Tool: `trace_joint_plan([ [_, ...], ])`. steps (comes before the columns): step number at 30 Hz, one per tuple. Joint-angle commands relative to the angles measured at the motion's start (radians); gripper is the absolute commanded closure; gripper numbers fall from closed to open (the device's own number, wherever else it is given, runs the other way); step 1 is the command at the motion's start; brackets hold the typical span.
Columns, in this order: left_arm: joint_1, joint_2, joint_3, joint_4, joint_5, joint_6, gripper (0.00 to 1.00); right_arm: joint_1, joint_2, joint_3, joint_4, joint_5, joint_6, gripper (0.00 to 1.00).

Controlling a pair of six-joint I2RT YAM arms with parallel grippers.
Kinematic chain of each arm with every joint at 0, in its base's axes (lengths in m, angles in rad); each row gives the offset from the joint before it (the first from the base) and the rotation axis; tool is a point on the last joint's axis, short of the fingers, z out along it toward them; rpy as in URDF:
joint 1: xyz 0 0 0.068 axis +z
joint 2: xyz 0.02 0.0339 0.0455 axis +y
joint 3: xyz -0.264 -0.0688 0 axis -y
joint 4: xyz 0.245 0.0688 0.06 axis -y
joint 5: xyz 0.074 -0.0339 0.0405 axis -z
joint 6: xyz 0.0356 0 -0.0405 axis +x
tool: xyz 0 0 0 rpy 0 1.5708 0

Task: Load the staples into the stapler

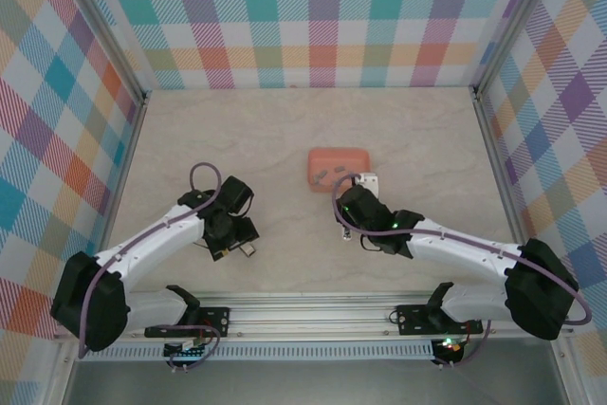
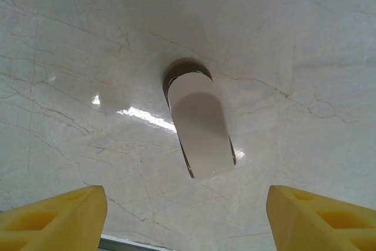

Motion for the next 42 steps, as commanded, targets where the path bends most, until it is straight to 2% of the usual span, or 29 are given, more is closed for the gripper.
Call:
trace_joint_plan([
  [1,0.002,0.041,0.034,-0.029,0.018,-0.016,0.29,0.006,-0.021,-0.01,0.038,-0.013,-0.022,0.47],
  [10,0.002,0.143,0.093,-0.024,0.021,0.019,0.41,0.011,-0.021,-0.018,0.061,-0.029,-0.041,0.48],
  [21,0.002,0.234,0.109,-0.017,0.031,0.011,0.5,0.014,-0.058,-0.05,0.075,-0.03,-0.044,0.48],
  [35,0.004,0.28,0.098,-0.002,-0.007,0.027,0.66,0.015,-0.105,-0.062,0.066,-0.03,-0.061,0.48],
  [42,0.003,0.251,0.137,-0.033,-0.045,0.09,0.79,0.015,-0.126,-0.07,0.077,-0.03,-0.073,0.48],
])
